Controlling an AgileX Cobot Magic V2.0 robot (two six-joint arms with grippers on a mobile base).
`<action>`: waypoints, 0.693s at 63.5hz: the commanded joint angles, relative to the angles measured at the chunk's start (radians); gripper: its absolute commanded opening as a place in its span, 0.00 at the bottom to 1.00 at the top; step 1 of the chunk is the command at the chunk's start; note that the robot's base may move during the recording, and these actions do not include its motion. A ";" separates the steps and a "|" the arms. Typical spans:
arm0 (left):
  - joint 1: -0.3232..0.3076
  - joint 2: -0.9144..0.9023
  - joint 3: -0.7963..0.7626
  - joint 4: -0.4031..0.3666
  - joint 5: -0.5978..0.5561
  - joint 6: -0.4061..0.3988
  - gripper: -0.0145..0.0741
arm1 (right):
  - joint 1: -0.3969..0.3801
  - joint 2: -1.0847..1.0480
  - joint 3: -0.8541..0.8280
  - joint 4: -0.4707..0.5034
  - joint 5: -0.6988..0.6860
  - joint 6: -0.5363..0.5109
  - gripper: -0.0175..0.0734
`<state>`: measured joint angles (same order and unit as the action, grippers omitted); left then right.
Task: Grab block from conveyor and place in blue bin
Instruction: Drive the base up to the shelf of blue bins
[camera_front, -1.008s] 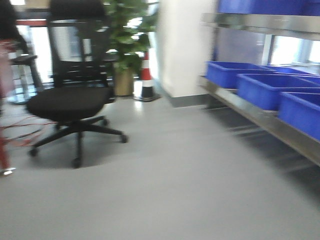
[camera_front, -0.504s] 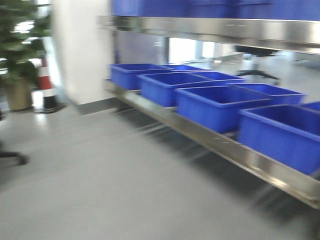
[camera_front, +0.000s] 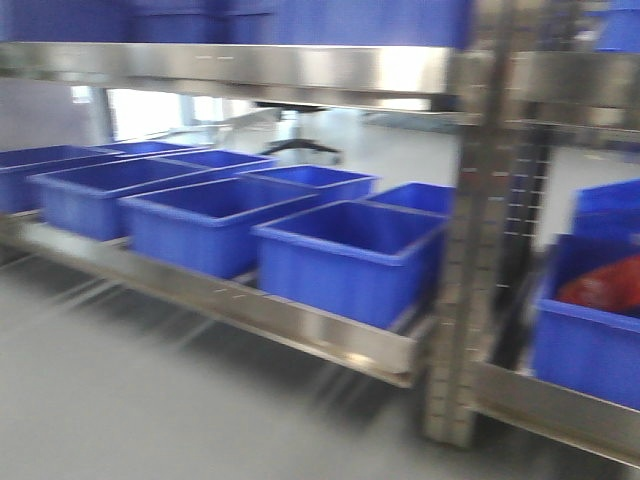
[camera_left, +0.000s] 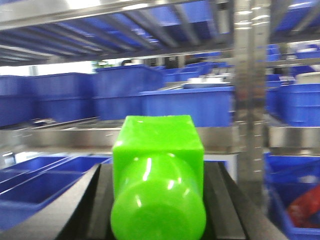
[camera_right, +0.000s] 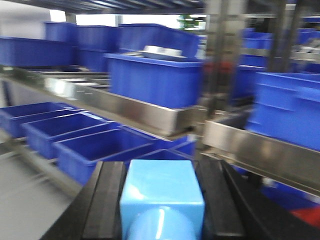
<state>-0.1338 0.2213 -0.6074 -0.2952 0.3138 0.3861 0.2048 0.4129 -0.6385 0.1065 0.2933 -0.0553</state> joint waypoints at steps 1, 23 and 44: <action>0.001 -0.005 -0.001 -0.011 -0.016 0.002 0.04 | 0.004 -0.005 0.000 -0.005 -0.024 0.001 0.01; 0.001 -0.005 -0.001 -0.011 -0.016 0.002 0.04 | 0.004 -0.005 0.000 -0.005 -0.024 0.001 0.01; 0.001 -0.005 -0.001 -0.011 -0.016 0.002 0.04 | 0.004 -0.005 0.000 -0.005 -0.024 0.001 0.01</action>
<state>-0.1338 0.2213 -0.6074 -0.2952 0.3117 0.3861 0.2048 0.4129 -0.6385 0.1065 0.2933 -0.0528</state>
